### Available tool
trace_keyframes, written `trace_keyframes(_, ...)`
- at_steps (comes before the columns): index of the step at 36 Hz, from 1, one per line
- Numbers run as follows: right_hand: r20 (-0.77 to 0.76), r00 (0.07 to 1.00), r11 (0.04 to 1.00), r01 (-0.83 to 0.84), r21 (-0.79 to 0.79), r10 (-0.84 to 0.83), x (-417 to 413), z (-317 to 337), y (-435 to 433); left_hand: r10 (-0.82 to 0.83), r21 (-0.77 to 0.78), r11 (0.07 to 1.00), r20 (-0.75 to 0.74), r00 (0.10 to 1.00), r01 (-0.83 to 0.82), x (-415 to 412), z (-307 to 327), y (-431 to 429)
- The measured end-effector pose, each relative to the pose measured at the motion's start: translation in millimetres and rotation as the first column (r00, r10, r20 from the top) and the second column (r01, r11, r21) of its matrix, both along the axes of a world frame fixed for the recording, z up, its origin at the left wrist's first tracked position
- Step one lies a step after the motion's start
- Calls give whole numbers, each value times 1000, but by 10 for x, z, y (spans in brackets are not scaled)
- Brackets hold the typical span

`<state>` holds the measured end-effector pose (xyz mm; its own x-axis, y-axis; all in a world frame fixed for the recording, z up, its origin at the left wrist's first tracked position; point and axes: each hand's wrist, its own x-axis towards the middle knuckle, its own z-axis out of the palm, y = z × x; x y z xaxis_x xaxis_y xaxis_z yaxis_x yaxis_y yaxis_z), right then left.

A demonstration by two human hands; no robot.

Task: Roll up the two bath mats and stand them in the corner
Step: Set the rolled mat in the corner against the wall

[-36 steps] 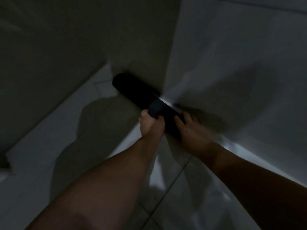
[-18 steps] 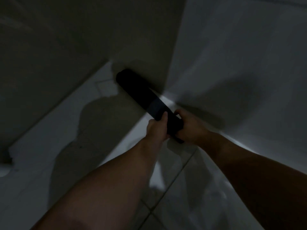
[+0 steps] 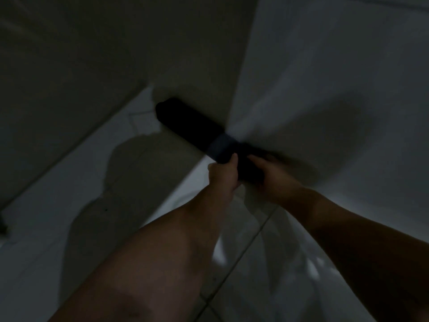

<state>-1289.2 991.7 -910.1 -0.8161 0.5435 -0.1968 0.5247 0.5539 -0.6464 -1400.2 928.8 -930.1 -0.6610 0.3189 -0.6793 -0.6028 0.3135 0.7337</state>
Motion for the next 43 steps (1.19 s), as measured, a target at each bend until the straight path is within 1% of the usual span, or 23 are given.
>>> trace_keyframes(2,77,997,1000,-12,16,11,-7,-22,21,-25,-110,994,-67,997,18,9,57,-59)
trace_keyframes(4,112,994,995,5,103,-16,13,0,29,-25,-141,990,-131,991,7,-16,55,-73)
trace_keyframes(7,92,994,962,33,270,-60,120,55,-35,-15,-140,990,-273,962,-24,-85,-65,-45)
trace_keyframes(8,84,995,947,28,320,-58,157,61,-66,-23,-160,987,-300,954,-27,-103,-134,-41)
trace_keyframes(10,82,996,922,10,388,-46,206,56,-116,-47,-180,984,-306,951,-9,-92,-101,-72)
trace_keyframes(13,98,995,922,-15,387,-25,218,46,-152,-112,-248,968,-311,944,33,-31,50,-156)
trace_keyframes(16,109,994,929,-26,368,-16,202,39,-191,-126,-289,957,-326,937,28,-24,72,-214)
trace_keyframes(19,158,987,942,-46,334,-8,192,47,-235,-130,-309,951,-345,930,19,-17,92,-258)
trace_keyframes(24,178,984,964,-52,262,5,173,18,-292,-127,-285,958,-360,924,20,-6,119,-331)
trace_keyframes(27,209,978,977,-43,207,-1,163,-62,-303,-115,-258,966,-321,940,30,9,91,-356)
trace_keyframes(29,171,985,987,4,159,-31,140,-77,-293,-83,-229,973,-293,952,14,16,83,-361)
trace_keyframes(30,115,992,992,46,116,-60,112,-75,-286,-72,-217,976,-286,956,9,20,80,-358)
trace_keyframes(32,-1,988,987,156,-34,-156,46,-43,-262,-74,-194,981,-256,964,24,16,64,-355)
trace_keyframes(33,-13,977,968,211,-136,-215,13,-37,-248,-78,-176,984,-231,970,37,7,46,-353)
trace_keyframes(35,24,947,878,305,-370,-319,-45,-41,-193,-91,-185,981,-195,977,54,7,96,-365)
trace_keyframes(36,54,935,826,335,-453,-349,-72,-30,-161,-98,-213,976,-200,975,54,17,164,-382)
trace_keyframes(37,81,933,799,343,-494,-350,-100,-18,-138,-119,-254,965,-228,966,59,14,221,-406)
trace_keyframes(38,105,943,808,326,-491,-317,-128,-8,-127,-170,-317,945,-283,944,75,3,263,-440)
trace_keyframes(39,134,957,846,291,-447,-259,-153,21,-141,-243,-390,916,-351,904,95,-30,264,-483)
trace_keyframes(40,158,966,889,251,-383,-205,-190,49,-175,-327,-454,884,-426,844,113,-63,276,-526)
trace_keyframes(41,170,971,923,217,-317,-170,-226,79,-229,-421,-516,846,-488,765,136,-104,293,-572)
trace_keyframes(43,142,983,961,149,-234,-118,-292,111,-361,-628,-653,733,-542,558,191,-191,346,-663)
